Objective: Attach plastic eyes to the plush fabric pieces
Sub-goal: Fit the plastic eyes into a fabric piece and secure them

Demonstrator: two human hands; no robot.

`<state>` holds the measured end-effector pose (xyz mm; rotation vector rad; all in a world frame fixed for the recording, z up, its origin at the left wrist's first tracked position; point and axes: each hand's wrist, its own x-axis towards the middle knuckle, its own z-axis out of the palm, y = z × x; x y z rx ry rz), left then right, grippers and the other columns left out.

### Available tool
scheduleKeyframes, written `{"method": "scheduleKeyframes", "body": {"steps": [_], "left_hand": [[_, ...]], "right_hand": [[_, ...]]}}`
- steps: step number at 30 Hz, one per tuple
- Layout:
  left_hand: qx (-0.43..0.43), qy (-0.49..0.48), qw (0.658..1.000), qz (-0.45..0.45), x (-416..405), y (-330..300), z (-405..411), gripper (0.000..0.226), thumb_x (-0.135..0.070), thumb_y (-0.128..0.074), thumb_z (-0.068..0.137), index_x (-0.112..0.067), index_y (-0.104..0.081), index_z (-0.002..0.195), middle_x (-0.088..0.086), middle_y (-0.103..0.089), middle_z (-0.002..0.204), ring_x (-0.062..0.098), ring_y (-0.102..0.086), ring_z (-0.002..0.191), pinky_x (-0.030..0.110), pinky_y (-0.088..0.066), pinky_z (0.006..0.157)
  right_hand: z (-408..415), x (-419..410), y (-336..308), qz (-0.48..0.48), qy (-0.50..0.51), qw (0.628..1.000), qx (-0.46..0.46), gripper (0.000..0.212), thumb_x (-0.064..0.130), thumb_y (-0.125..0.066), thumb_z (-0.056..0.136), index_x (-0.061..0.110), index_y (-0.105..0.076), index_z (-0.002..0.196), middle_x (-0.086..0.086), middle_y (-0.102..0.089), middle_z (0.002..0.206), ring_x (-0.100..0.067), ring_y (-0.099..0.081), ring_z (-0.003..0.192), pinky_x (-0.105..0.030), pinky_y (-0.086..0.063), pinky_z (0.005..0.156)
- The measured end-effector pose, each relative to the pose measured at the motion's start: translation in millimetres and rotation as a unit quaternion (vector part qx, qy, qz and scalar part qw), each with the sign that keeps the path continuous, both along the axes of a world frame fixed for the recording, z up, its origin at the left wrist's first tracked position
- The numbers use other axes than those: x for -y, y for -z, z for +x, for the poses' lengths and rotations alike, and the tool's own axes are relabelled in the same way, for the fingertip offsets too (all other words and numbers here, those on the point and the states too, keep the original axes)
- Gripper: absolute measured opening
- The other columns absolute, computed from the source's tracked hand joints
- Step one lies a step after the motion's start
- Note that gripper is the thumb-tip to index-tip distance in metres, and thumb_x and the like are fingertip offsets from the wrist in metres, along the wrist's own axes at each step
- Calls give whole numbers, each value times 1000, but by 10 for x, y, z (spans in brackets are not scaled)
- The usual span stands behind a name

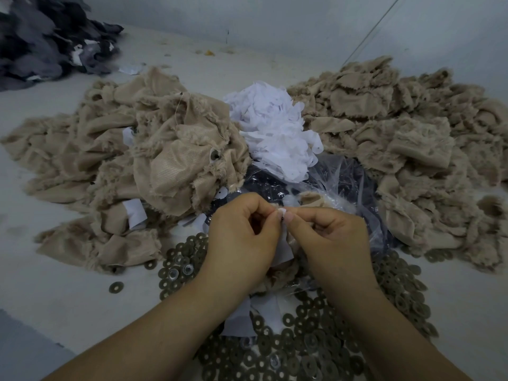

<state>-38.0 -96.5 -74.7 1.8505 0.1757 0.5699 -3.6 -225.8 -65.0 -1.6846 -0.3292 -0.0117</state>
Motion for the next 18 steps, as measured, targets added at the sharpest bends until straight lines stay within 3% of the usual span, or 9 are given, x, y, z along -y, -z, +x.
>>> {"method": "scheduleKeyframes", "body": {"steps": [6,10,14,18], "left_hand": [[-1,3,1000,-27,2,0,-3,20,-16,-69,90,-21,-66,71,1,-64,56,21,-60,48,38,-51,44],[0,16,999,-39,23,-15,-24,20,-15,-68,90,-21,-66,71,-2,-62,54,11,-57,45,27,-49,44],[3,21,999,-38,32,-8,-35,19,-15,-67,91,-21,-67,73,-3,-64,57,9,-57,47,25,-50,47],[24,10,1000,3,34,21,-26,19,-13,-68,91,-23,-67,74,-6,-64,60,9,-60,51,26,-51,48]], "right_hand": [[-3,2,-9,9,4,1000,7,13,9,-75,86,20,-81,85,-6,-69,55,-6,-53,45,-16,-45,45],[0,1,-7,16,18,1000,3,14,6,-74,86,18,-80,83,-13,-68,56,-15,-52,45,-22,-46,45],[3,2,-8,17,26,1000,7,14,4,-75,85,16,-80,83,-13,-71,61,-32,-67,58,-29,-58,55],[1,-10,-10,25,29,999,-10,18,1,-75,84,18,-79,79,-10,-71,60,-13,-66,52,-17,-54,52]]}}
